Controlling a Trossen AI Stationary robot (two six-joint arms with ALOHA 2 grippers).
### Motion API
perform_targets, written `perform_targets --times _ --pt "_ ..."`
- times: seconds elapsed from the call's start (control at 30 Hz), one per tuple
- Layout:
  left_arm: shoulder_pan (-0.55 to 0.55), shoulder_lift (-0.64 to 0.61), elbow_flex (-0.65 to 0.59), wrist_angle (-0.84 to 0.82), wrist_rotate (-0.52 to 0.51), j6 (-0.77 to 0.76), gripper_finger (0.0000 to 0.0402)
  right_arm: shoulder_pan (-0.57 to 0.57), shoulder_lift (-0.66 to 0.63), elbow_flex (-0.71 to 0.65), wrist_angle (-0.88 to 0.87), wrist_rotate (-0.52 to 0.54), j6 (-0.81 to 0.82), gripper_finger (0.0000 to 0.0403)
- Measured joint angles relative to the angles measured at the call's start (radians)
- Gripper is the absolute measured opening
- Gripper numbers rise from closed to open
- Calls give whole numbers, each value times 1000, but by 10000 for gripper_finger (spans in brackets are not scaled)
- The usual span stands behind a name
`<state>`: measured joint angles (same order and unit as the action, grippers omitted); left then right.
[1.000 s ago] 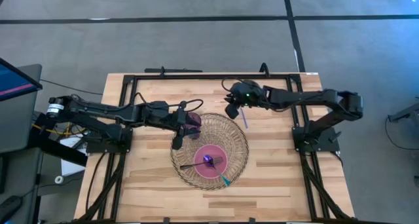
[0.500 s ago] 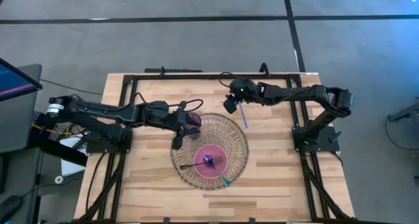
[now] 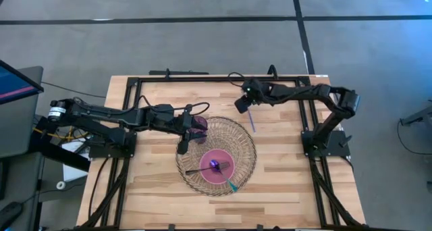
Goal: Pick & Place Utensil
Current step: Put the blue straw into the violet cup
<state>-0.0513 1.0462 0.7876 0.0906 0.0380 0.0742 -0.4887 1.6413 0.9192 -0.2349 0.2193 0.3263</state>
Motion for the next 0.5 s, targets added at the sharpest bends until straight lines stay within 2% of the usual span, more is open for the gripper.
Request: perform_targets --times 0.2,0.37,0.5 --pt "0 0 0 0 0 0 118 -21 0 0 -82 -10 106 129" --pt "0 0 0 0 0 0 118 -8 0 0 -129 -15 110 129" --pt "0 0 0 0 0 0 118 22 0 0 -206 -69 110 129"
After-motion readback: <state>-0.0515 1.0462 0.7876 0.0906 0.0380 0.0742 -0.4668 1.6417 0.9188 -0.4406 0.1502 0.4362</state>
